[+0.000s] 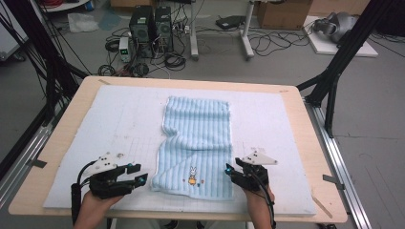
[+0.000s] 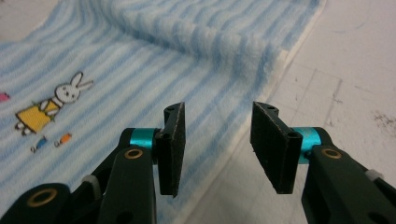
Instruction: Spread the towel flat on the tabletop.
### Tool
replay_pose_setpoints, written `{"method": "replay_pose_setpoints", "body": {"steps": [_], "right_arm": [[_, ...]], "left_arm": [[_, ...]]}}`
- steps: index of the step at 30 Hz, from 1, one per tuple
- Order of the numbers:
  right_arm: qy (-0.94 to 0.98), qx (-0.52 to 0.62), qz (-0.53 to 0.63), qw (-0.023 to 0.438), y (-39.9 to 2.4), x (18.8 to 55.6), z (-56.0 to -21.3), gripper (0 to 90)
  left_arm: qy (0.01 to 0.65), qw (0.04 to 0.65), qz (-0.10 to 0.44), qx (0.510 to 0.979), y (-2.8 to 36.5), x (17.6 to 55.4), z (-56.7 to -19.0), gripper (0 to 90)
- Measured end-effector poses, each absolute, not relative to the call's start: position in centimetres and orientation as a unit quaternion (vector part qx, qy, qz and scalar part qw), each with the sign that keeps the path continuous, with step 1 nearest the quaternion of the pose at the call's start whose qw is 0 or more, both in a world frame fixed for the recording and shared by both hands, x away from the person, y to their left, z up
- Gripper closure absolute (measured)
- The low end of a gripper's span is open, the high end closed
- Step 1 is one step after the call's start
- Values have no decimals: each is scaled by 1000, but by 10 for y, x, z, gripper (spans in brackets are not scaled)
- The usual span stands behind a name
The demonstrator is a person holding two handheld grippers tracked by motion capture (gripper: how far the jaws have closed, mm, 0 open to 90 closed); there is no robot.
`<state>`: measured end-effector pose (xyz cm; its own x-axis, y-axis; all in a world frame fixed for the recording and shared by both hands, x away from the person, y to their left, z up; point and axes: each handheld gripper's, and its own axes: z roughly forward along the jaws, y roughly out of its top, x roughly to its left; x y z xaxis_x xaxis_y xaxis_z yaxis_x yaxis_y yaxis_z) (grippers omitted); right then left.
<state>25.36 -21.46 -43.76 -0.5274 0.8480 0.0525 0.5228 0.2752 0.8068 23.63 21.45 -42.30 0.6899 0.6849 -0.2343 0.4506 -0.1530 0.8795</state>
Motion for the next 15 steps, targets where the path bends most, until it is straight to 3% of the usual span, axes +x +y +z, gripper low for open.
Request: {"method": "replay_pose_setpoints", "body": {"steps": [11, 14, 15], "right_arm": [[792, 449, 375, 175, -212, 256, -447, 602], [800, 441, 368, 172, -207, 260, -447, 708], [801, 443, 367, 164, -206, 261, -446, 796]], "left_arm": [[422, 453, 105, 778, 174, 304, -449, 485], [424, 440, 124, 782, 165, 311, -452, 498], [422, 439, 124, 783, 163, 312, -451, 520]]}}
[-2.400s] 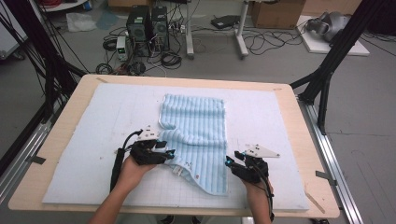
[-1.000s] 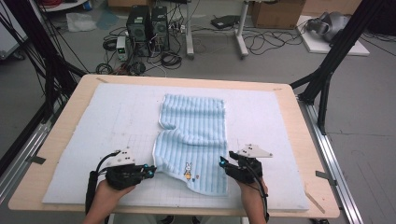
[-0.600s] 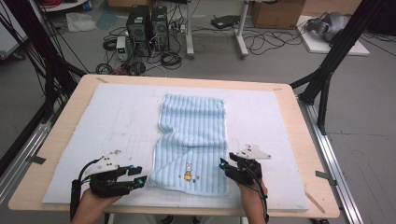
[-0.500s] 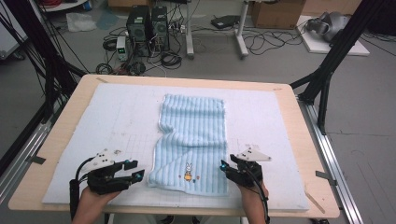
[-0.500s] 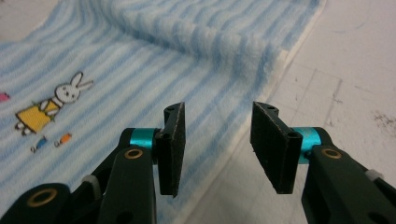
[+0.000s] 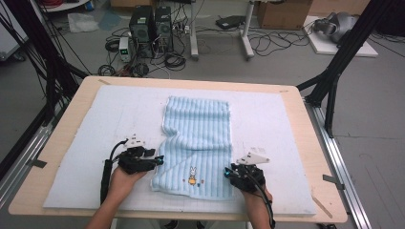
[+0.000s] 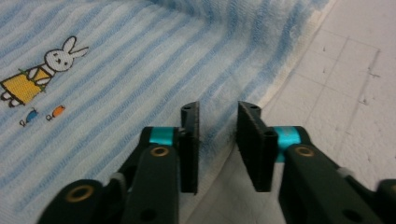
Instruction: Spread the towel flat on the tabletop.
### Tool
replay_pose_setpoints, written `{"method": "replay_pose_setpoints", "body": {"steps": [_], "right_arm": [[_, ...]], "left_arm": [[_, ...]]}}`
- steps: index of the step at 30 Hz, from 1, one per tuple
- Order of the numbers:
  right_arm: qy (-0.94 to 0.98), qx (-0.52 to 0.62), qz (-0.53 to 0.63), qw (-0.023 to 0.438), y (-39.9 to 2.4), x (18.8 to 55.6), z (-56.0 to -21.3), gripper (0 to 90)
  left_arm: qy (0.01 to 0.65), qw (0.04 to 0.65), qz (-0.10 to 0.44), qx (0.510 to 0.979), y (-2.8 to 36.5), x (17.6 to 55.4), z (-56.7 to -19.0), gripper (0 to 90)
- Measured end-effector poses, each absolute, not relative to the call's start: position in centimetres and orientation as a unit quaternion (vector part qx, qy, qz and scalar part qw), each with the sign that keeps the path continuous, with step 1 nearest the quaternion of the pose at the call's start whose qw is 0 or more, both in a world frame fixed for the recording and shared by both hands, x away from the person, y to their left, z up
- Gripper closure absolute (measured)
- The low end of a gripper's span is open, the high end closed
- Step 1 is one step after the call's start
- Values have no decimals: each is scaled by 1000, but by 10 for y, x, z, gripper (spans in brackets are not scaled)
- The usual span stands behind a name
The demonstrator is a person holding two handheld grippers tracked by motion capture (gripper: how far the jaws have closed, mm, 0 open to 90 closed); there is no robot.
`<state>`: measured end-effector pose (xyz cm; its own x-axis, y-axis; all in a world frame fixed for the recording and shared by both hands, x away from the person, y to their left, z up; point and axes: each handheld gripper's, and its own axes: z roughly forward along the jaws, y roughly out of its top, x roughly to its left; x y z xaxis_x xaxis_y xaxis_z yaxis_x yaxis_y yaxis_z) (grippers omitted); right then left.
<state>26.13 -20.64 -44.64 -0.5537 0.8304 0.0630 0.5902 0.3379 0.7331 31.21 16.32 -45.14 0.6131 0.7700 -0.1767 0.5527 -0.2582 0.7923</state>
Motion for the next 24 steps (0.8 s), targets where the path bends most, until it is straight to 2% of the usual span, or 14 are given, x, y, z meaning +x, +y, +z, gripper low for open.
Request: {"method": "replay_pose_setpoints", "body": {"steps": [1, 2, 3, 4, 7, 12, 14, 18, 24], "right_arm": [[804, 439, 369, 156, -206, 263, -446, 844], [806, 436, 367, 159, -204, 263, -446, 858], [806, 434, 366, 167, -203, 264, -445, 863], [804, 436, 366, 170, -202, 265, -446, 865], [792, 452, 366, 185, -204, 270, -447, 866], [776, 470, 360, 216, -201, 278, -448, 858], [776, 471, 356, 220, -198, 280, -448, 815], [770, 469, 374, 215, -200, 274, -446, 716], [771, 454, 392, 213, -209, 255, -441, 663]], "left_arm": [[418, 434, 128, 788, 161, 312, -452, 559], [410, 426, 145, 794, 158, 310, -451, 661], [394, 426, 141, 802, 157, 310, -451, 842], [390, 420, 150, 806, 155, 310, -451, 874], [403, 413, 179, 797, 153, 314, -450, 881], [429, 407, 184, 785, 153, 329, -451, 881], [436, 417, 180, 777, 154, 331, -450, 867], [434, 453, 149, 765, 158, 323, -447, 619], [430, 495, 127, 744, 172, 298, -445, 474]]}}
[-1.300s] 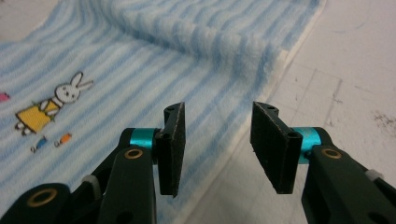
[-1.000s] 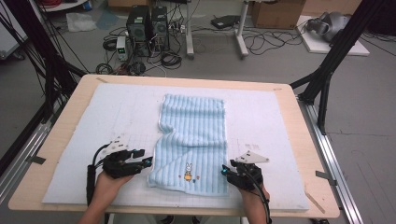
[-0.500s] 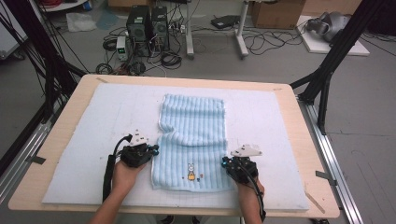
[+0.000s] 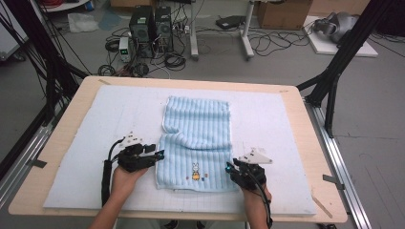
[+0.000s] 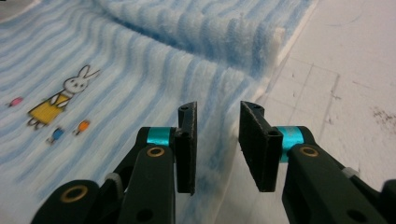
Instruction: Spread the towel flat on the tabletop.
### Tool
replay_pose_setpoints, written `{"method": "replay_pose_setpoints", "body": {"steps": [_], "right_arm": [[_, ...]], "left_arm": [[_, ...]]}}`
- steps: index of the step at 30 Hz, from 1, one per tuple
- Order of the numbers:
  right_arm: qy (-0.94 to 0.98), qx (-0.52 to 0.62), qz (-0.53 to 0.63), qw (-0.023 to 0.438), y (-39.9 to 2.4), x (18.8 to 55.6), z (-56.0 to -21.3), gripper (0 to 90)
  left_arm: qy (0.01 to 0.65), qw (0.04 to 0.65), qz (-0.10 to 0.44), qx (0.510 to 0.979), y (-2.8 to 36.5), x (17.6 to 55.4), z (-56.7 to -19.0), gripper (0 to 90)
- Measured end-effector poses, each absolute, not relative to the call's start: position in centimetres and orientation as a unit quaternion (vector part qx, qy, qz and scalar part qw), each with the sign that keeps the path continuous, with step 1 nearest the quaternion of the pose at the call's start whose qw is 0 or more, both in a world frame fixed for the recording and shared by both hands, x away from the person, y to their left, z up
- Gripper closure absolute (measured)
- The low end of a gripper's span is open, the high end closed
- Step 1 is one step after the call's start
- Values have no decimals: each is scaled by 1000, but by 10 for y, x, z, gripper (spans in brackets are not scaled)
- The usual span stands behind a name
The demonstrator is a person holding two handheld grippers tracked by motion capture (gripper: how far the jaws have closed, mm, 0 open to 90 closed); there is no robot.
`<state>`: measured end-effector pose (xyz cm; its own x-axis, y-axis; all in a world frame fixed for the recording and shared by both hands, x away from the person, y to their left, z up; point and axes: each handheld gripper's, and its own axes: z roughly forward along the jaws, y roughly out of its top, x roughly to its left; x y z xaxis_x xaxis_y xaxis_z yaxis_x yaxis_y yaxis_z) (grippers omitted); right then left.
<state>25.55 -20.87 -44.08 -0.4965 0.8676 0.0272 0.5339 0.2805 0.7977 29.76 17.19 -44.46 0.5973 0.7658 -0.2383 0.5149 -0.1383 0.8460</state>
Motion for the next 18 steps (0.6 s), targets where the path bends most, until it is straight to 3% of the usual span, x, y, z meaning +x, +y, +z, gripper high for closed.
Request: {"method": "replay_pose_setpoints", "body": {"steps": [9, 14, 18], "right_arm": [[764, 457, 402, 214, -216, 228, -438, 632], [767, 452, 400, 217, -213, 215, -439, 621], [773, 450, 392, 216, -210, 209, -440, 610]], "left_arm": [[400, 502, 120, 758, 177, 251, -443, 426], [399, 461, 134, 781, 166, 238, -448, 427], [397, 411, 179, 801, 153, 234, -454, 426]]}}
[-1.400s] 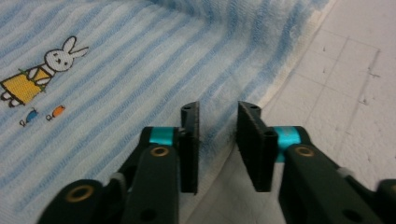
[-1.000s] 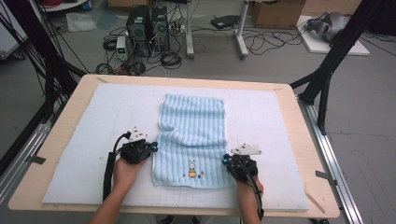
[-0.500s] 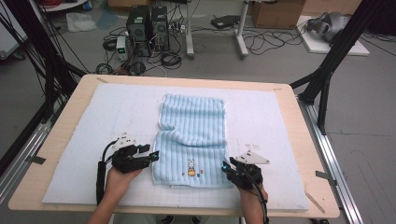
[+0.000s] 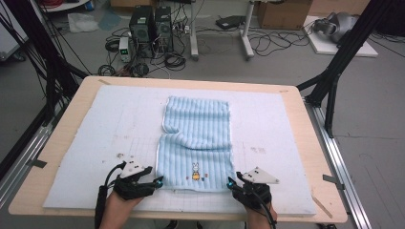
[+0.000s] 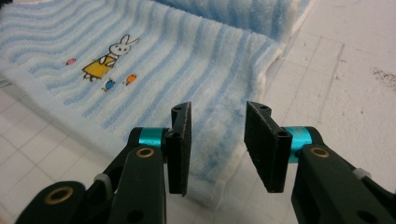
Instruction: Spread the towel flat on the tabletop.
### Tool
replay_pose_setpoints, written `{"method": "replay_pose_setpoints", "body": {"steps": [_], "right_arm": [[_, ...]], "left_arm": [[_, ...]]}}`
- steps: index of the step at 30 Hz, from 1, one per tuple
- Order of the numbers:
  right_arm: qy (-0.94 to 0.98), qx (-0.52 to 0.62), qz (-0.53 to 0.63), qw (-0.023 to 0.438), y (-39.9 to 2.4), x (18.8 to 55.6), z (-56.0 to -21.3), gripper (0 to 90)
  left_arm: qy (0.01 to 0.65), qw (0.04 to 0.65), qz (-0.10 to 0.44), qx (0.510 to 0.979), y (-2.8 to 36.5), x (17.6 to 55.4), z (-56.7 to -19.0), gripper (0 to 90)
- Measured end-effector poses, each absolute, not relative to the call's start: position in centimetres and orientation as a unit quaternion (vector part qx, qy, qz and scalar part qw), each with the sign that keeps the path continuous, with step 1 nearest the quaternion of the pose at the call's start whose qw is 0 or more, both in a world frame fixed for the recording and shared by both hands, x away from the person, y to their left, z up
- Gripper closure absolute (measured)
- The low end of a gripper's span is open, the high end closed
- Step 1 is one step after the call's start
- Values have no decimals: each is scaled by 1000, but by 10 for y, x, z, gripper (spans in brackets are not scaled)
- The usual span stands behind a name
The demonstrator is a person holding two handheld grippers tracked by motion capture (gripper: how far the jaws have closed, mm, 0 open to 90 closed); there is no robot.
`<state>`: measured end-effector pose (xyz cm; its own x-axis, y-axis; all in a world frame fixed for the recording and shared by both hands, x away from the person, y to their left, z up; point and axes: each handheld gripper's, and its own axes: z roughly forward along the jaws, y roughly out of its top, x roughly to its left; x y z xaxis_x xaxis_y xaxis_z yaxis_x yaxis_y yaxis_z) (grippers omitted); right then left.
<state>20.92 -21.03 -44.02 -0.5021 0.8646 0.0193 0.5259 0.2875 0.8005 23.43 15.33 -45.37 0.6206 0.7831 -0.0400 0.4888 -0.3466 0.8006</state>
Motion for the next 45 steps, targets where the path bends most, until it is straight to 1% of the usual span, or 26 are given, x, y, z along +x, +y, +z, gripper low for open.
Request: {"method": "replay_pose_setpoints", "body": {"steps": [3, 6, 8, 9, 11, 12, 13, 14, 15, 16, 19, 22, 31, 35, 39, 40, 41, 42, 43, 45], "right_arm": [[772, 448, 394, 219, -211, 207, -439, 599], [772, 448, 394, 220, -213, 206, -438, 597], [775, 449, 388, 217, -214, 208, -440, 601], [779, 449, 381, 215, -213, 209, -441, 605], [785, 453, 367, 210, -211, 211, -446, 617], [788, 452, 362, 207, -210, 212, -449, 639], [784, 455, 370, 204, -210, 212, -451, 676], [783, 456, 374, 198, -211, 211, -451, 718], [783, 458, 377, 189, -212, 210, -451, 808], [788, 449, 383, 178, -213, 210, -451, 858], [799, 435, 373, 182, -212, 203, -448, 869], [799, 427, 380, 184, -215, 190, -446, 868], [796, 405, 407, 190, -216, 149, -442, 868], [797, 401, 410, 189, -217, 129, -444, 868], [800, 398, 412, 179, -215, 114, -446, 863], [800, 399, 410, 179, -214, 111, -445, 841], [799, 398, 409, 190, -215, 111, -444, 771], [793, 405, 411, 196, -216, 112, -442, 724], [787, 411, 415, 199, -218, 114, -440, 698], [773, 422, 424, 210, -222, 123, -435, 656]], "left_arm": [[403, 403, 190, 799, 151, 231, -453, 425], [405, 412, 179, 796, 154, 227, -453, 415], [398, 423, 174, 795, 155, 220, -455, 428], [383, 430, 175, 799, 155, 217, -455, 472], [352, 435, 170, 811, 152, 213, -456, 690], [346, 432, 168, 816, 150, 211, -455, 782], [349, 431, 165, 816, 148, 211, -454, 840], [353, 429, 162, 816, 148, 211, -454, 862], [357, 430, 152, 815, 149, 212, -453, 870], [360, 431, 141, 815, 151, 213, -453, 877], [364, 442, 108, 813, 160, 210, -452, 882], [356, 459, 85, 809, 170, 200, -451, 882], [332, 482, 64, 808, 182, 166, -452, 882], [323, 490, 59, 807, 187, 152, -457, 881], [323, 505, 50, 799, 194, 147, -458, 868], [328, 513, 51, 791, 195, 147, -457, 826], [341, 519, 58, 782, 197, 148, -455, 697], [347, 524, 60, 776, 200, 151, -454, 625], [352, 530, 67, 768, 202, 154, -451, 609], [369, 542, 83, 751, 206, 162, -446, 531]]}}
